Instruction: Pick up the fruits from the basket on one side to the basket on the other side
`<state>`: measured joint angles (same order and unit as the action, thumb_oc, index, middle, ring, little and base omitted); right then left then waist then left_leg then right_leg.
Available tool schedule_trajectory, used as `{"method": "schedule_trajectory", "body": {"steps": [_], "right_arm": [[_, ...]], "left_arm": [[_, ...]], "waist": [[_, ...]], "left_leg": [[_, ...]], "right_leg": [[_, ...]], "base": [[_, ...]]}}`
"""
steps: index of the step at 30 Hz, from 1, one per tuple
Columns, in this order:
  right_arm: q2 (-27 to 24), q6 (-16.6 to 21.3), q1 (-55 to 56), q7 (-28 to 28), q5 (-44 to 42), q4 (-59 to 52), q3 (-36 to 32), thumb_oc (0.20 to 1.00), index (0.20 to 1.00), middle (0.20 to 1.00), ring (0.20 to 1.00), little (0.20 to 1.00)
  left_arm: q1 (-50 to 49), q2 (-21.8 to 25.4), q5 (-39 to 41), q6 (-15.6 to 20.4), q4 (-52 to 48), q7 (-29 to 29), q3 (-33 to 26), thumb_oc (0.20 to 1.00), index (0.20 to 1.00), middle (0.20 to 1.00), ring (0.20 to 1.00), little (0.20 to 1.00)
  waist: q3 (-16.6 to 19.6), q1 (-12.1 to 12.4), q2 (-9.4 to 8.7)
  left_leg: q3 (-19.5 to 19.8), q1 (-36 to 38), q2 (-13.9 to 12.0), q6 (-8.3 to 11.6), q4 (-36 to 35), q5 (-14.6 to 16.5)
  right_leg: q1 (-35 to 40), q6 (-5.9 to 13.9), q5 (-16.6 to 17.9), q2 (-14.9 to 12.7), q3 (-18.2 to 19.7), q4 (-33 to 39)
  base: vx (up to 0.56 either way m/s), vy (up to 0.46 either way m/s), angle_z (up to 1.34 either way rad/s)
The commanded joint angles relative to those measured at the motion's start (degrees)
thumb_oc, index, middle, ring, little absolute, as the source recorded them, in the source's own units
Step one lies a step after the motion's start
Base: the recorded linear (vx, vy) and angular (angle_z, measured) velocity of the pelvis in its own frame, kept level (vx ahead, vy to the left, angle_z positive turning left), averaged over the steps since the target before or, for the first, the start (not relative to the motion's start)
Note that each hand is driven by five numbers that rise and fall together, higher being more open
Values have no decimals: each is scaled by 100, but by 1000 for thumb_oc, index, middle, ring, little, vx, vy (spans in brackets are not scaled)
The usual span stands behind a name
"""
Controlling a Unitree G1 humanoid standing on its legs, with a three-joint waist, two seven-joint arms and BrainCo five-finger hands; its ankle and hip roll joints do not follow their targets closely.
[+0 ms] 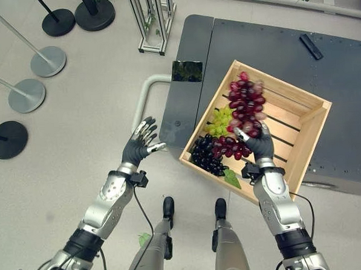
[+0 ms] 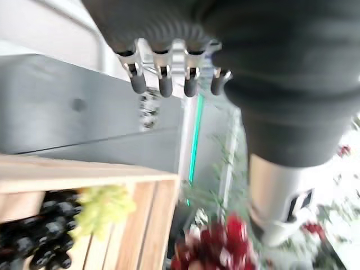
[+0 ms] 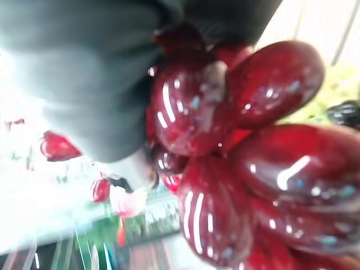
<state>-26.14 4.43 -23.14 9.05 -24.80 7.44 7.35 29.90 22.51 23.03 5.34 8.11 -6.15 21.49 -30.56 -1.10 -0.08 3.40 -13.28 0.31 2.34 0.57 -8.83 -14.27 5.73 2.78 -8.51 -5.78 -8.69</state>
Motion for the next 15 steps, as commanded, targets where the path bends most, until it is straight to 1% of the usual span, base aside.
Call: {"method": "schedule_trajectory", "body": {"steps": [1, 5, 8, 11, 13, 15], "right_arm": [[-132, 237, -532, -104, 232, 16, 151, 200, 200, 200, 200, 200], [-46, 193, -946, -157, 138, 444, 544, 200, 200, 200, 200, 200], [15, 173, -1049, -193, 146, 525, 686, 200, 200, 200, 200, 200], [201, 142, -1207, -214, 218, 742, 918, 200, 200, 200, 200, 200], [290, 115, -1242, -212, 298, 778, 981, 200, 200, 200, 200, 200], [378, 94, -1225, -227, 344, 724, 1019, 200, 200, 200, 200, 200]], "left_arm": [[149, -6, -545, 217, 80, 45, 279, 1000, 1000, 1000, 1000, 1000], [356, -80, -639, 244, 232, 55, 573, 1000, 1000, 1000, 1000, 1000], [387, -122, -660, 250, 221, 77, 676, 1000, 1000, 1000, 1000, 1000], [419, -245, -746, 258, 280, 80, 846, 1000, 1000, 1000, 1000, 1000], [396, -343, -705, 242, 320, 81, 893, 1000, 1000, 1000, 1000, 1000], [337, -470, -496, 219, 427, 93, 933, 1000, 1000, 1000, 1000, 1000]], "waist": [[856, -66, -287], [949, -21, -303], [984, 0, -309], [1056, 33, -314], [1088, 50, -315], [1101, 62, -313]], "left_leg": [[-103, -84, 104, 69, 474, 936], [-93, -50, 105, 74, 460, 943], [-86, -31, 110, 71, 455, 949], [-72, -9, 135, 58, 465, 974], [-52, 1, 139, 51, 460, 983], [-41, 3, 148, 43, 469, 986]], "right_leg": [[13, 387, -695, -460, 49, -432], [43, 389, -696, -471, 22, -441], [79, 394, -700, -472, 8, -435], [114, 390, -709, -484, -16, -440], [128, 397, -711, -497, -33, -442], [150, 401, -717, -511, -56, -449]], "base": [[0, 0, 0], [0, 0, 0], [10, 1, 2], [19, 9, 4], [14, 5, 5], [9, 6, 7]]}}
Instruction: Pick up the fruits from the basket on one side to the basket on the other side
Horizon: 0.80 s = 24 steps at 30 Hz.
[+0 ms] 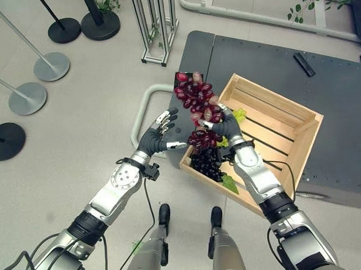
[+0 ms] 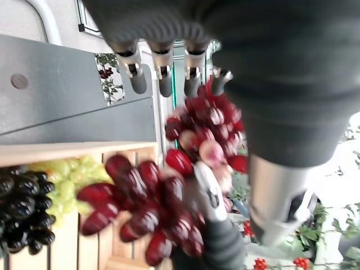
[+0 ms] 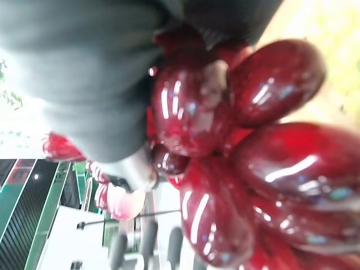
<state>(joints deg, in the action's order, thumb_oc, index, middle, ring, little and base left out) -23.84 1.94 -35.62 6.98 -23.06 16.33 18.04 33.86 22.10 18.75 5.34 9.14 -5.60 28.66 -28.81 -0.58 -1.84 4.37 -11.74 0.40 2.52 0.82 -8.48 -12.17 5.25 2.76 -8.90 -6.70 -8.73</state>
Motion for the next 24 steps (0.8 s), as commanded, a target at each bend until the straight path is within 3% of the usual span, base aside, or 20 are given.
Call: {"method": "schedule_trajectory", "body": {"steps": [1, 6, 10, 20, 24], "right_arm": [[184, 345, 30, -18, 186, -166, -36, 200, 200, 200, 200, 200], [439, 340, 85, -26, 193, -283, 20, 200, 200, 200, 200, 200], [676, 363, 158, -21, 227, -386, 97, 200, 200, 200, 200, 200], [947, 331, 35, -166, 372, -415, 532, 200, 200, 200, 200, 200], [1016, 324, -167, -230, 382, -355, 765, 200, 200, 200, 200, 200]], "left_arm": [[-88, -497, 43, 195, 388, 78, 236, 1000, 1000, 1000, 1000, 1000], [-169, -748, 700, 119, 668, 137, 299, 1000, 1000, 1000, 1000, 1000], [-158, -784, 651, 105, 743, 73, 262, 1000, 1000, 1000, 1000, 1000], [228, -730, -436, 61, 957, -35, 485, 1000, 1000, 1000, 1000, 1000], [289, -789, -458, 130, 1009, -143, 523, 1000, 1000, 1000, 1000, 1000]], "waist": [[929, 15, -133], [970, 13, -114], [996, 23, -116], [1083, 23, -136], [1107, 38, -158]], "left_leg": [[-137, -149, 143, 23, 446, 950], [-125, -140, 164, 4, 451, 955], [-128, -136, 166, -2, 458, 961], [-131, -121, 166, -14, 497, 997], [-132, -113, 161, -8, 505, 1001]], "right_leg": [[-51, 451, -714, -478, 28, -446], [-18, 458, -706, -497, 13, -434], [-1, 454, -710, -509, 6, -433], [31, 454, -729, -532, -5, -459], [46, 451, -729, -542, -20, -461]], "base": [[5, 6, 4], [2, 5, 1], [0, 0, 0], [0, 0, 0], [0, 0, 0]]}}
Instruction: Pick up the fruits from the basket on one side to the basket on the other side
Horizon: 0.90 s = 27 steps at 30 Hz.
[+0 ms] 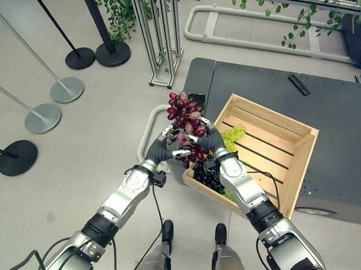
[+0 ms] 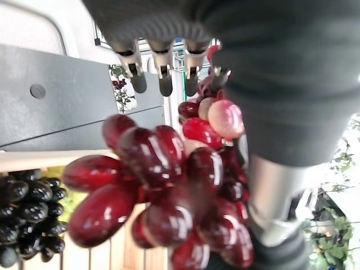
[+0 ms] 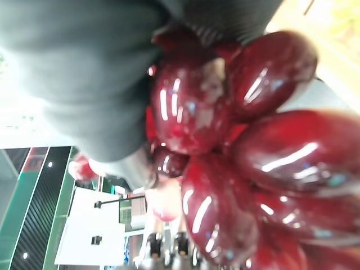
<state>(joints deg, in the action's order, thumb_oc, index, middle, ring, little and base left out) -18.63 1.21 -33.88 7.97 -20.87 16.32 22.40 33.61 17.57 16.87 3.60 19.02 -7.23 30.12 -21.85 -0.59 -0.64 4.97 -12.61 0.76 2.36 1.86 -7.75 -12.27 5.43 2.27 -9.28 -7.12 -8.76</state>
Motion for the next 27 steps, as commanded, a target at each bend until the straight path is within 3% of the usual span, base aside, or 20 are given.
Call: {"method": "schedule_trajectory", "body": {"steps": [1, 14, 19, 27], "right_arm": [[564, 386, -455, -326, 143, -258, 464, 200, 200, 200, 200, 200], [985, 260, -1174, -342, 151, -97, 1168, 200, 200, 200, 200, 200], [1018, 260, -1249, -237, 64, -297, 1110, 200, 200, 200, 200, 200], [853, 345, -898, -38, -93, -431, 708, 200, 200, 200, 200, 200]], "left_arm": [[335, -395, -244, 327, 81, -54, 398, 1000, 1000, 1000, 1000, 1000], [379, -819, 326, 184, 801, -96, 680, 1000, 1000, 1000, 1000, 1000], [225, -919, 871, 174, 880, -155, 612, 1000, 1000, 1000, 1000, 1000], [-18, -721, 818, 267, 442, -311, 313, 1000, 1000, 1000, 1000, 1000]], "waist": [[420, 51, -287], [452, 89, -284], [479, 98, -284], [508, 134, -296]], "left_leg": [[-195, -5, 126, 10, 387, 921], [-199, 10, 122, 14, 398, 908], [-181, 13, 122, 9, 409, 910], [-161, 26, 135, -3, 428, 933]], "right_leg": [[76, 428, -682, -498, 14, -449], [115, 409, -661, -481, 16, -433], [141, 407, -669, -483, 11, -437], [172, 411, -690, -509, -31, -469]], "base": [[0, 0, 0], [0, 0, 0], [0, 0, 0], [0, 0, 0]]}}
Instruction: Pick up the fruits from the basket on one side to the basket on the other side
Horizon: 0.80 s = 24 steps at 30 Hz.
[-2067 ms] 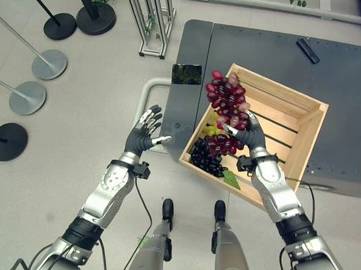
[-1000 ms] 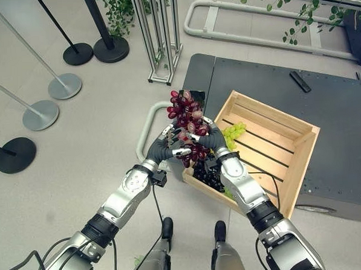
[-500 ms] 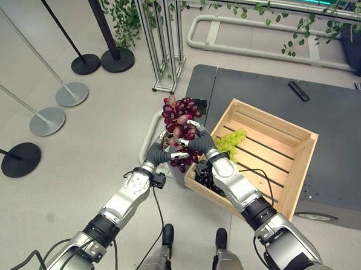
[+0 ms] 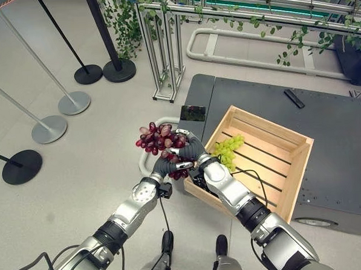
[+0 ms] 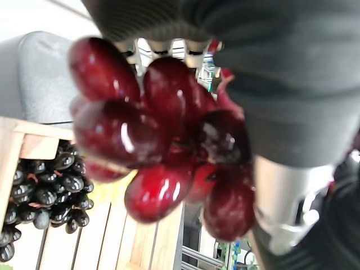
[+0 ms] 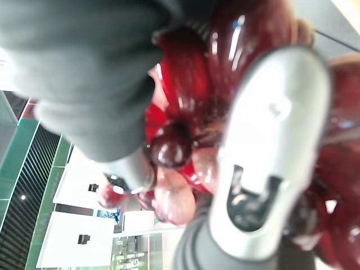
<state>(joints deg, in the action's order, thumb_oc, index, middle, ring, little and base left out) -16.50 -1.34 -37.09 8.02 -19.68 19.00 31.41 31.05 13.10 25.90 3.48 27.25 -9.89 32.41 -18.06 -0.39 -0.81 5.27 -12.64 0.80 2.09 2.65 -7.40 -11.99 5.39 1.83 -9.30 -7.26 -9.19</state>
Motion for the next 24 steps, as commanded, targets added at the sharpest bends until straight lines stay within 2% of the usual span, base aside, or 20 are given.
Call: {"method": "schedule_trajectory", "body": {"steps": [1, 3, 8, 18, 24], "right_arm": [[640, 599, -573, -43, -213, -702, -194, 200, 200, 200, 200, 200], [516, 650, -406, 30, -299, -780, -465, 200, 200, 200, 200, 200], [464, 691, -354, 68, -349, -765, -604, 200, 200, 200, 200, 200], [847, 790, -142, 57, -520, -723, -176, 200, 200, 200, 200, 200], [958, 813, -182, 121, -505, -659, 0, 200, 200, 200, 200, 200]], "left_arm": [[234, -273, -86, 275, -386, -46, 85, 1000, 1000, 1000, 1000, 1000], [104, -168, -69, 289, -586, -52, -73, 1000, 1000, 1000, 1000, 1000], [24, -142, 44, 351, -758, -102, -224, 1000, 1000, 1000, 1000, 1000], [536, -380, -538, 560, -789, -656, -106, 1000, 1000, 1000, 1000, 1000], [683, -461, -603, 612, -728, -815, -28, 1000, 1000, 1000, 1000, 1000]], "waist": [[130, 114, -280], [153, 120, -279], [183, 134, -283], [221, 81, -309], [243, 52, -310]], "left_leg": [[-191, 29, 131, 23, 348, 898], [-197, 35, 128, 24, 349, 908], [-209, 54, 135, 18, 340, 925], [-228, 85, 106, 37, 350, 942], [-248, 90, 88, 44, 358, 946]], "right_leg": [[145, 415, -647, -506, -18, -426], [151, 417, -654, -518, -31, -429], [168, 410, -670, -515, -35, -432], [188, 383, -720, -482, -27, -444], [196, 380, -721, -468, 1, -424]], "base": [[0, 0, 0], [0, 0, 0], [0, 0, 0], [0, 0, 0], [2, 0, -1]]}}
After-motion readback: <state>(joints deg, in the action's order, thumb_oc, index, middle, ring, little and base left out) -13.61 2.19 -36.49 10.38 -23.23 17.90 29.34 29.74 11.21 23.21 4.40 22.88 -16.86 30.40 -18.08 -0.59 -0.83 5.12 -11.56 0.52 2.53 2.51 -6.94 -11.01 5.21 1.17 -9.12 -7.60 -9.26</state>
